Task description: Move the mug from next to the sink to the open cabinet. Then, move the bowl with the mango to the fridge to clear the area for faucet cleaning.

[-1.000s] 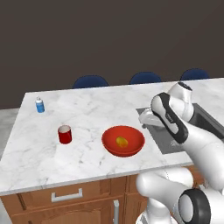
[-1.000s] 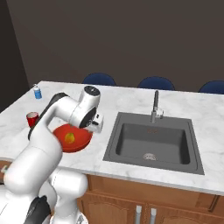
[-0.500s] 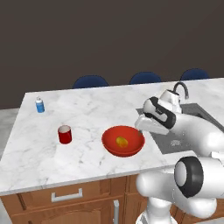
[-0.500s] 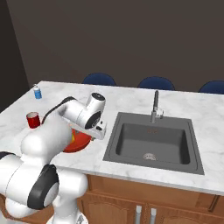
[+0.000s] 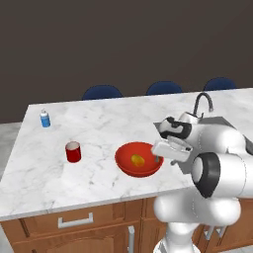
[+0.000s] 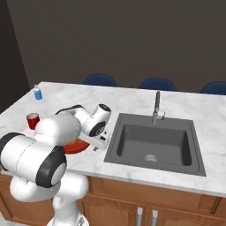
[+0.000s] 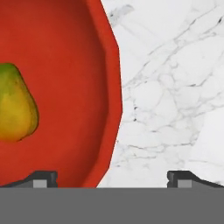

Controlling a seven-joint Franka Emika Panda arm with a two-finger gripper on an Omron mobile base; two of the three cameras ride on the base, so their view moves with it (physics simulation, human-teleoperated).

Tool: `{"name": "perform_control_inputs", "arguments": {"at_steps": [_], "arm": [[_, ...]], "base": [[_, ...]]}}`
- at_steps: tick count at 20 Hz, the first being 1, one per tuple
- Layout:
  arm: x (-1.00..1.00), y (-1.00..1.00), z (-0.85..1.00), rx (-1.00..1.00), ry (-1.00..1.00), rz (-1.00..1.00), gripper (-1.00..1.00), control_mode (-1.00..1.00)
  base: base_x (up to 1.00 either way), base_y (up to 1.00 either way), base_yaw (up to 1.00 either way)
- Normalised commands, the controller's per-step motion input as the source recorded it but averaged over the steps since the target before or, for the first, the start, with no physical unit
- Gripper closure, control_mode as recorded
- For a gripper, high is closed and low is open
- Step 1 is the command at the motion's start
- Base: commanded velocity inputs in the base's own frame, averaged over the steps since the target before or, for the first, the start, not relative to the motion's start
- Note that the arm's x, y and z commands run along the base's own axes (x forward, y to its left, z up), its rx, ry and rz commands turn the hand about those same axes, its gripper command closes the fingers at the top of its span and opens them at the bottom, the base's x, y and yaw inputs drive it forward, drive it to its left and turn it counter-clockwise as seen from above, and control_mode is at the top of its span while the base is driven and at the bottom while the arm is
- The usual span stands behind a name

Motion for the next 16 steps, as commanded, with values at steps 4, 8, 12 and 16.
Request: {"name": "perform_control_inputs", "arguments": {"at_steps": [4,8,12,16], "arm": [[0.13,0.12,-0.32,0.06,0.00,0.00,1.00,-1.00],[0.17,0.08,-0.20,0.02,0.00,0.00,1.00,-1.00],[0.10,0.00,-0.16,0.01,0.00,0.00,1.00,-1.00],[0.01,0.00,-0.03,0.00,0.00,0.00,1.00,-1.00]], "base": [[0.00,0.00,0.00],[0.00,0.00,0.00],[0.00,0.00,0.00],[0.00,0.00,0.00]]}}
